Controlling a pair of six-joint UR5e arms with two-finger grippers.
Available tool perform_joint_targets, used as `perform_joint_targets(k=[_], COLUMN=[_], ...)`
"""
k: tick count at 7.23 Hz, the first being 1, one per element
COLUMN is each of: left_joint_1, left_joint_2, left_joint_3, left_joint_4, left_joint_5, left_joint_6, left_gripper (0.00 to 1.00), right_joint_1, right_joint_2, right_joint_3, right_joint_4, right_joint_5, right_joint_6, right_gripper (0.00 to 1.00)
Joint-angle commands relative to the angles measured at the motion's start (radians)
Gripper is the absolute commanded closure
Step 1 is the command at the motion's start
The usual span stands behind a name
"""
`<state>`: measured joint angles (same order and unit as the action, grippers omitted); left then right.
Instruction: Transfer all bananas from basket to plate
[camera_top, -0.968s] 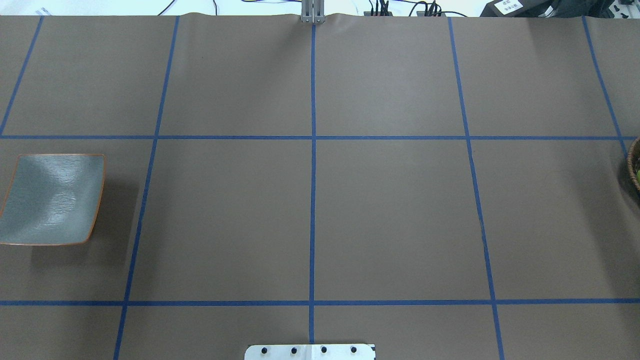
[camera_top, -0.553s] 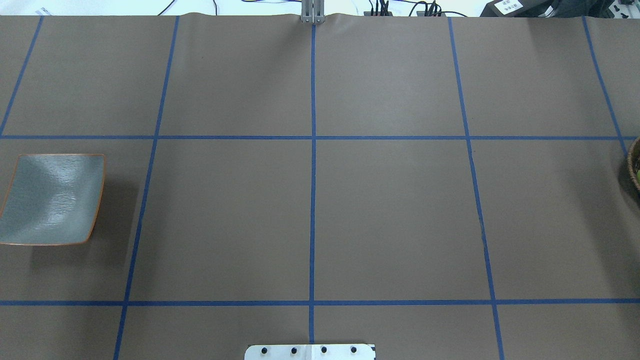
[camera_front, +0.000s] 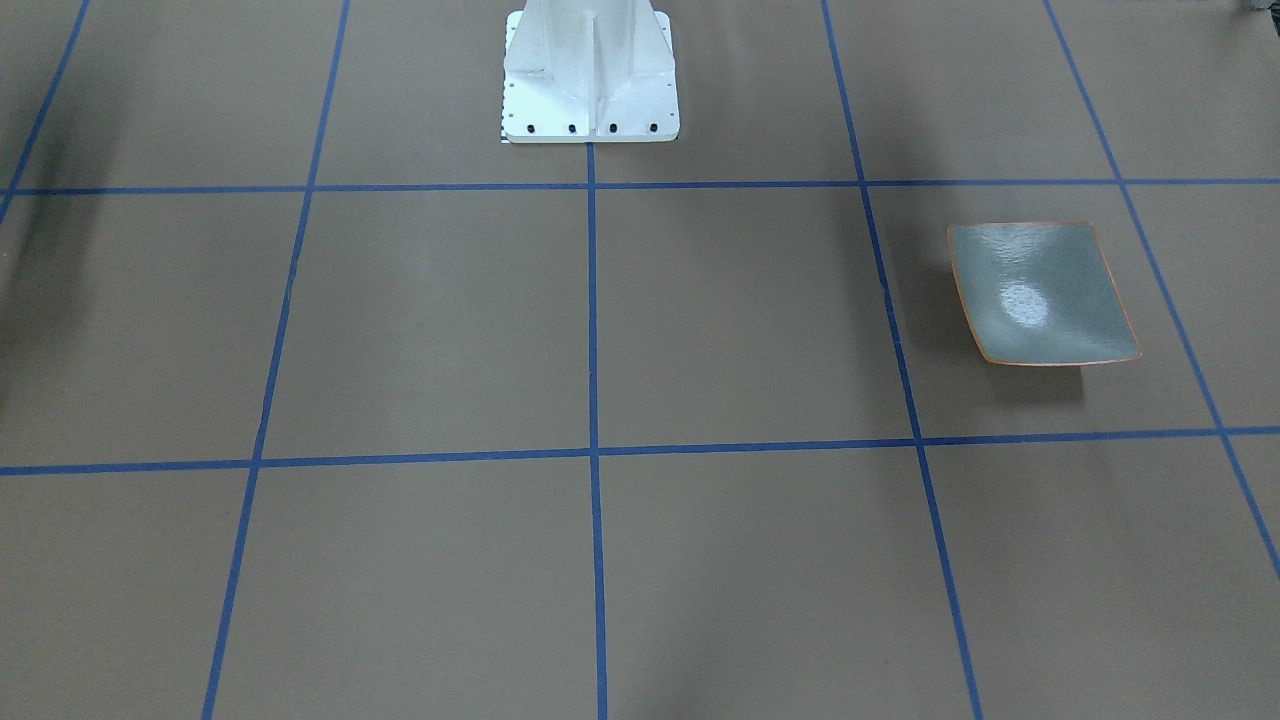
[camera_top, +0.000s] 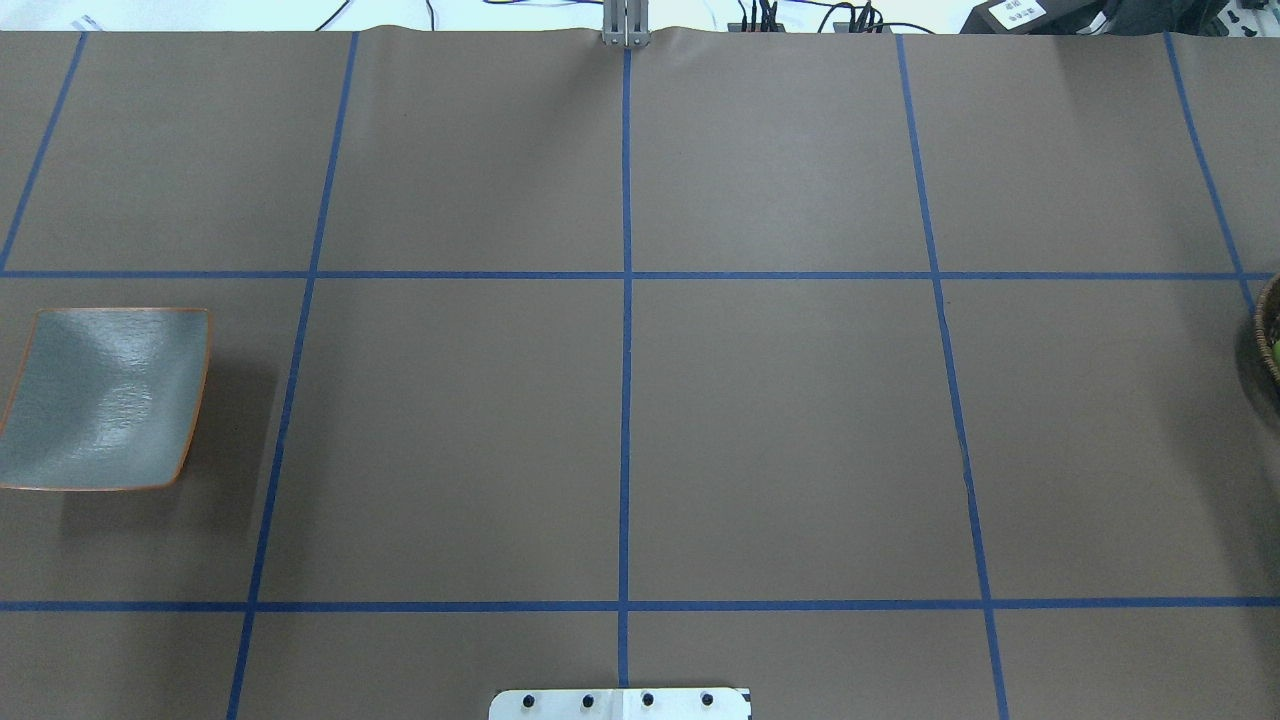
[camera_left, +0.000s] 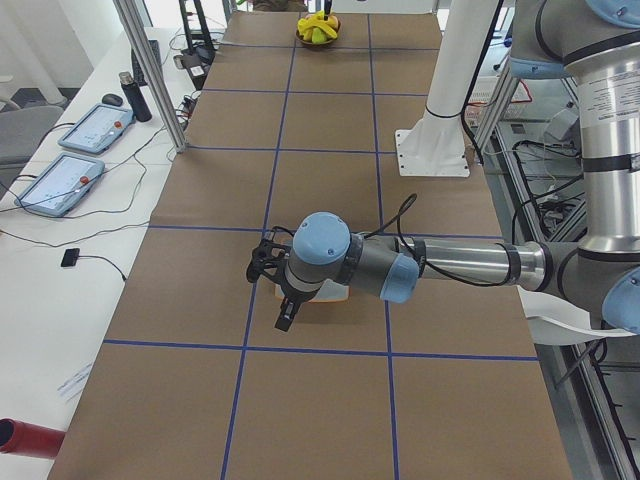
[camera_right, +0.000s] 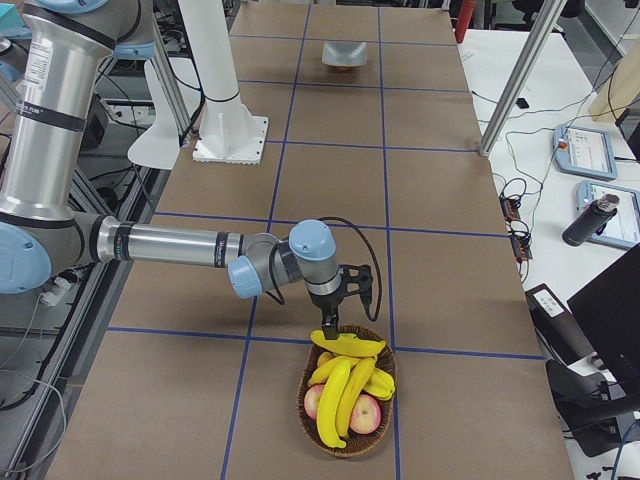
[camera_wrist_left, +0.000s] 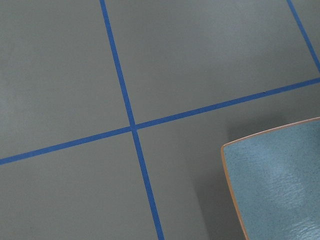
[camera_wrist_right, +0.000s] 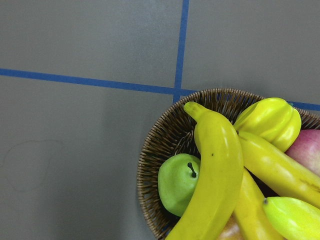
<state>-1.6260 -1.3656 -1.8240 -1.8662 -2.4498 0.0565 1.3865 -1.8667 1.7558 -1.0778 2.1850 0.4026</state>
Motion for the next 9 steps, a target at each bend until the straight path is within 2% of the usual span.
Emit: perform_joint_targets(k=[1, 3, 4, 6, 9], left_joint_1=[0.000, 0.000, 0.000, 0.000, 0.001], left_joint_2=[0.019, 0.040, 0.051, 0.054, 0.054], left_joint_3=[-0.007, -0.001, 0.002, 0.002, 0.003], left_joint_4=[-0.007, -0.071, -0.086, -0.087, -0.087], left_joint_5=[0.000, 0.000, -0.002, 0.000, 0.000], left_joint_6=[0.002, -0.006, -0.006, -0.004, -0.004], left_gripper=[0.00, 0.00, 0.00, 0.00, 0.00], right_joint_1=[-0.056, -0.076, -0.104, -0.177, -0.187], right_joint_2=[-0.032, -0.032, -0.032, -0.032, -0.034], right_joint_3=[-0.021, -0.114, -0.116, -0.118, -0.165], right_joint_4=[0.074, 0.194, 0.231, 0.245, 0.287], right_joint_5=[-0.066, -0.112, -0.113, -0.168, -0.205], right_joint_6=[0.143, 0.159, 0.221, 0.291, 0.272], right_gripper=[0.07, 0.08, 0.08, 0.11, 0.13])
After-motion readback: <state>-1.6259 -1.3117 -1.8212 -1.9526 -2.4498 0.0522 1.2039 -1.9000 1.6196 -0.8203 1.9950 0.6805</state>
